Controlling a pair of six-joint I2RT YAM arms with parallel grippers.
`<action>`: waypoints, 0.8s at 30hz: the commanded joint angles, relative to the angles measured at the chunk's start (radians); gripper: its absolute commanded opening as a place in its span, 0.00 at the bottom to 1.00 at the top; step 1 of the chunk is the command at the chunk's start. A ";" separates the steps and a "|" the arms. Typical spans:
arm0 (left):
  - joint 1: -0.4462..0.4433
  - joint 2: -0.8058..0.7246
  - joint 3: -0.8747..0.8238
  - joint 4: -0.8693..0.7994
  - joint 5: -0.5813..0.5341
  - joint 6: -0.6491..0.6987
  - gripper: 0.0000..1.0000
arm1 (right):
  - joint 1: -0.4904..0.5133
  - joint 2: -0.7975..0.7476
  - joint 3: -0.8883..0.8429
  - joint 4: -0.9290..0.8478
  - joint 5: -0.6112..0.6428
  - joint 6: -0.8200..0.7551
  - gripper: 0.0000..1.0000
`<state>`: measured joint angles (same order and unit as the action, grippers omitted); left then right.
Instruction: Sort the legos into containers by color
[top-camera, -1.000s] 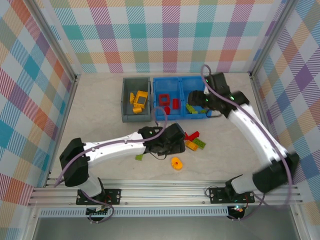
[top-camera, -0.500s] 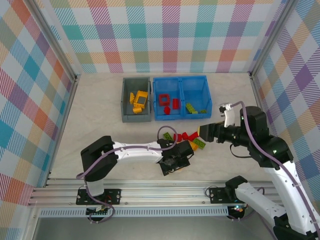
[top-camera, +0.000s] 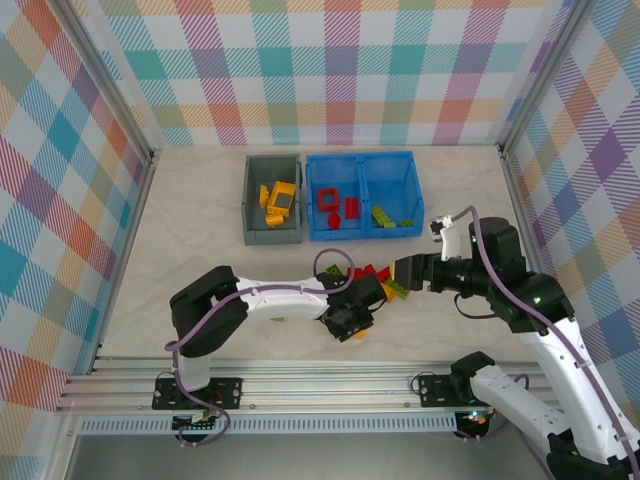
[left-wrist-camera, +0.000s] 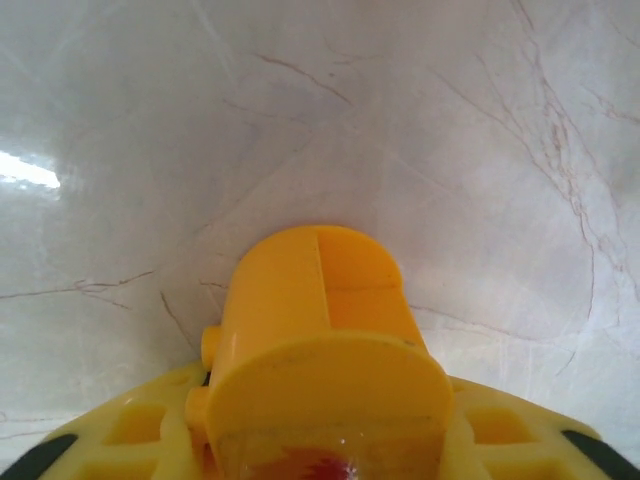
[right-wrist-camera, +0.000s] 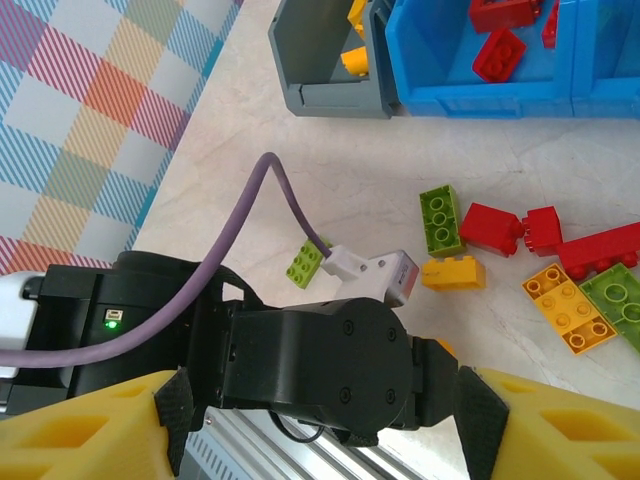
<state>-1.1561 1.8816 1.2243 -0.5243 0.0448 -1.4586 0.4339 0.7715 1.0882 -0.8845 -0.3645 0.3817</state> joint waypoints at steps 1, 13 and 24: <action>0.003 -0.076 -0.016 -0.082 -0.094 0.027 0.28 | 0.005 -0.002 0.010 0.003 -0.016 0.013 0.71; 0.346 -0.440 0.058 -0.447 -0.304 0.457 0.25 | 0.136 0.165 0.041 0.110 0.033 -0.008 0.66; 0.714 -0.015 0.529 -0.548 -0.383 0.925 0.27 | 0.481 0.502 0.138 0.391 0.236 0.064 0.66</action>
<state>-0.4786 1.7443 1.6707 -0.9947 -0.2871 -0.6830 0.8806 1.2327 1.1759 -0.6014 -0.1978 0.4152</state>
